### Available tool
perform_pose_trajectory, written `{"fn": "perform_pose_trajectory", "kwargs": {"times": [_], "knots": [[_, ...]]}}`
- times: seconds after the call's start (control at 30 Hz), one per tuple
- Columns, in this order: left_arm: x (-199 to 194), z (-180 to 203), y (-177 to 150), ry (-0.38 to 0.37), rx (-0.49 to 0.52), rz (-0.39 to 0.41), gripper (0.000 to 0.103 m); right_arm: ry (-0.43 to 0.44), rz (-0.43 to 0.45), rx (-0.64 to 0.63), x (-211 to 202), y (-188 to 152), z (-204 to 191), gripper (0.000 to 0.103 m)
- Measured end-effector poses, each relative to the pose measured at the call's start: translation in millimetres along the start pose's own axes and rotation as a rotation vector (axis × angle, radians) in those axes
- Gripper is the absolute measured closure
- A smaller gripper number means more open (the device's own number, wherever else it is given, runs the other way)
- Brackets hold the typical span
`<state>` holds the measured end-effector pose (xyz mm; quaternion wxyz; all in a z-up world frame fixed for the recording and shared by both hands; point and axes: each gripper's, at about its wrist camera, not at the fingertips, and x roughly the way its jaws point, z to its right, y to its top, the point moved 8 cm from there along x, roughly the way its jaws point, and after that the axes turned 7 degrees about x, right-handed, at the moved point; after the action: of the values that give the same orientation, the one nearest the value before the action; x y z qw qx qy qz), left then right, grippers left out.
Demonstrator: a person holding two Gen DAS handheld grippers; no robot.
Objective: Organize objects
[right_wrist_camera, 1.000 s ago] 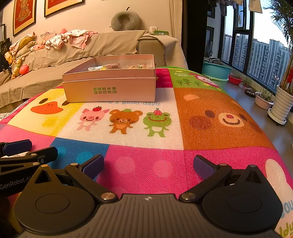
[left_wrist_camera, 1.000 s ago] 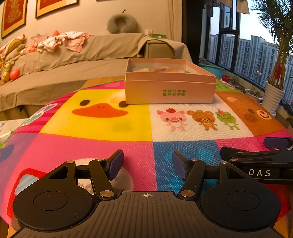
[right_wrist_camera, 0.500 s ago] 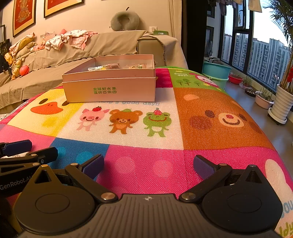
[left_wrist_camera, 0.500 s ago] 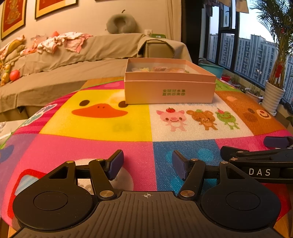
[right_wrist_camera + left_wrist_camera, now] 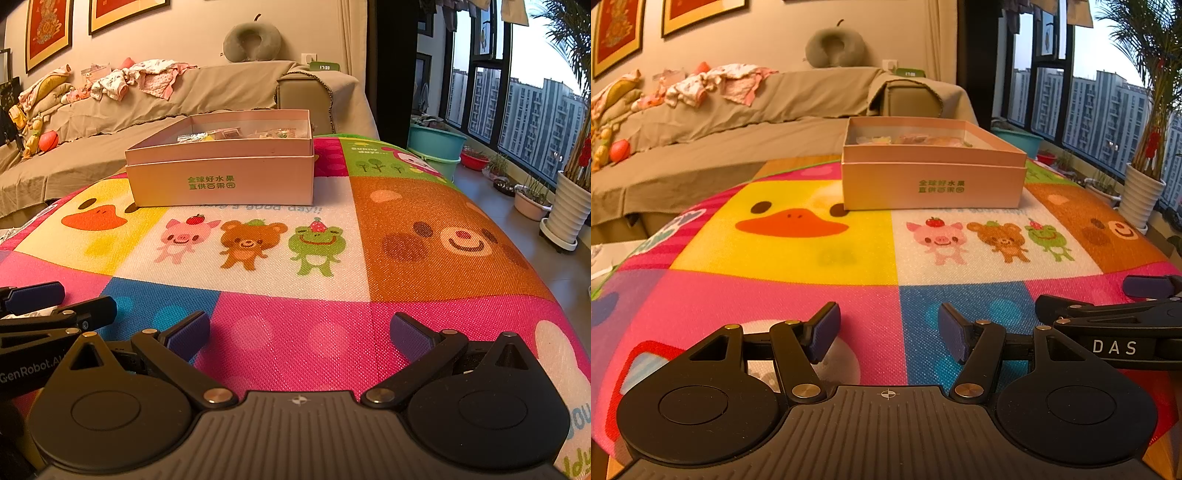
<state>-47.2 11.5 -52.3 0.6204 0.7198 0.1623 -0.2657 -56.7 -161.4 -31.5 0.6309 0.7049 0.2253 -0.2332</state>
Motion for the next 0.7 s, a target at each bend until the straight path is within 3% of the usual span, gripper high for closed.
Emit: {"fn": "perform_pose_trajectory", "kwargs": {"times": [0.7], "knots": [[0.8,0.1,0.9,0.0,0.001,0.0,0.038,-0.001,-0.001,0.0,-0.4,0.1,-0.8,0.0]]}}
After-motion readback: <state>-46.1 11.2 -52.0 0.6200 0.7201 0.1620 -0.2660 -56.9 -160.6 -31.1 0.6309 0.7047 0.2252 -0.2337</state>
